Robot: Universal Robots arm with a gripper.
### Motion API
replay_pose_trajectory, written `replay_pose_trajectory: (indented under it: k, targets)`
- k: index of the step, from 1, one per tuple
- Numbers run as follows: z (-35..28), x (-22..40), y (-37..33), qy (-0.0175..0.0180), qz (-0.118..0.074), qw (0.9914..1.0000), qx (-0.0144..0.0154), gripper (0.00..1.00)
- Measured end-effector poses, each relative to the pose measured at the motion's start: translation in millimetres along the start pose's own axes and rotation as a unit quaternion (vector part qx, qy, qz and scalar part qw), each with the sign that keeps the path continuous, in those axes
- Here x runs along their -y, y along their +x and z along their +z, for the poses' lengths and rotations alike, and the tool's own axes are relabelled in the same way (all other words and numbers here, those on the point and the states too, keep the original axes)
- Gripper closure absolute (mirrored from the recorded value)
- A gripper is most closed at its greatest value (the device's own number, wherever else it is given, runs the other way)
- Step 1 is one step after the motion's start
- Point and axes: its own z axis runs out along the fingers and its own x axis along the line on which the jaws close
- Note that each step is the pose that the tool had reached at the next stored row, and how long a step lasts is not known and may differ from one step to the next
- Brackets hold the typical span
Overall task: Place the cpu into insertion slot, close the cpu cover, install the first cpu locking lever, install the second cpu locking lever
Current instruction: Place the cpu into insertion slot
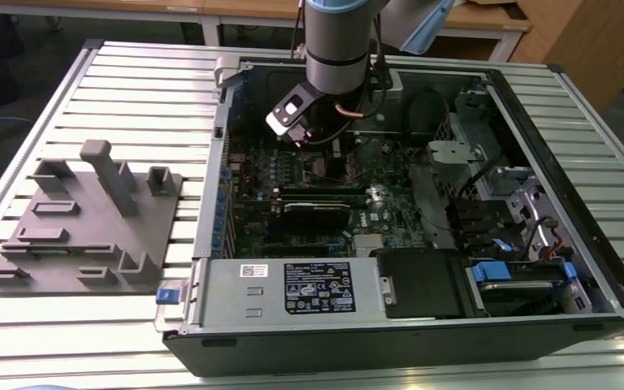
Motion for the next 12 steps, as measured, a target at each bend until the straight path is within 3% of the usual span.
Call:
replay_pose_trajectory:
  k: [2, 5, 12]
  targets:
    - [-0.1, 0.0, 0.0, 0.0000, 0.000, 1.00000, 0.0001, 0.41]
    - [-0.2, 0.0, -0.1, 0.0001, 0.000, 1.00000, 0.0001, 0.54]
    - [-2.0, -0.1, 0.0, 0.0000, 0.000, 1.00000, 0.0000, 0.54]
